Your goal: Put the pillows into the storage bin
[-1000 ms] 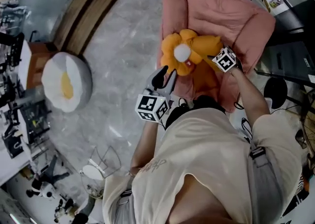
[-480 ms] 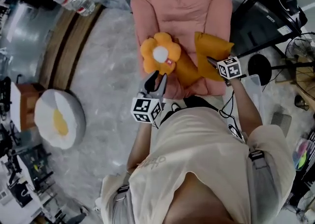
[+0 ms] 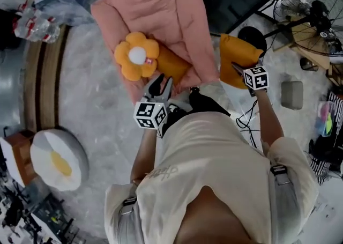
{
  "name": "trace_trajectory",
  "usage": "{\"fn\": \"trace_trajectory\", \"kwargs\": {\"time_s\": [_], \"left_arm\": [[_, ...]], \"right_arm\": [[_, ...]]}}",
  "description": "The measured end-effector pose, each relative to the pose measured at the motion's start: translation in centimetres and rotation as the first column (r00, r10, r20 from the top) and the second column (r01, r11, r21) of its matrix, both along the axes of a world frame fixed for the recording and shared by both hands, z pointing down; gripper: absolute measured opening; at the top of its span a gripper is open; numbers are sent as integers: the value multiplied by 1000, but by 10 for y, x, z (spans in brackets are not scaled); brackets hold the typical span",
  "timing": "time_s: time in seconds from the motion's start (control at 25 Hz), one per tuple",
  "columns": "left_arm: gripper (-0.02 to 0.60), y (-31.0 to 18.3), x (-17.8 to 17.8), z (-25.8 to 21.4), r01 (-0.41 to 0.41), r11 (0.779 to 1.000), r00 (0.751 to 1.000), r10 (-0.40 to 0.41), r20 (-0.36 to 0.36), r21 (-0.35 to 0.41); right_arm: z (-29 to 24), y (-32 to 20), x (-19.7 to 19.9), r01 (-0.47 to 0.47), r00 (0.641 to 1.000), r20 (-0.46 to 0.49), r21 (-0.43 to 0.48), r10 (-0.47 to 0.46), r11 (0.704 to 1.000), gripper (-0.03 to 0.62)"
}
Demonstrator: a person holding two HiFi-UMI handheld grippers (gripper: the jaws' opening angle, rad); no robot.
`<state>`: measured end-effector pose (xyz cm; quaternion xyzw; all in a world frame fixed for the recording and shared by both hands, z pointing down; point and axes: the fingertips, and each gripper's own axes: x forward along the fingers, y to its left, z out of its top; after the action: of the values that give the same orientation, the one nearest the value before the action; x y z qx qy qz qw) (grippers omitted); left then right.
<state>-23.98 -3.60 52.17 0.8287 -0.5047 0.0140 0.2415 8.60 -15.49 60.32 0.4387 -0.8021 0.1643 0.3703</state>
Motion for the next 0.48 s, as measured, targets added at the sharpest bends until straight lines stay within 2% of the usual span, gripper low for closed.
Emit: {"fn": "trace_trajectory", "kwargs": {"time_s": [0.08,0.2,0.48], "left_arm": [[133,-6,17,-3,-32,999,999,32,6,8],[133,-17,42,-9,-76,997,997,75,31,16],[135,-55,104,-15,-158,987,983,158,91,-7]], "right_arm": [[7,12,42,-92,996,-2,-12,92,996,393],[24,30,103,-227,974,7,-44,228,973,393],[72,56,205,-465,883,15,-123,470,877,399]]}}
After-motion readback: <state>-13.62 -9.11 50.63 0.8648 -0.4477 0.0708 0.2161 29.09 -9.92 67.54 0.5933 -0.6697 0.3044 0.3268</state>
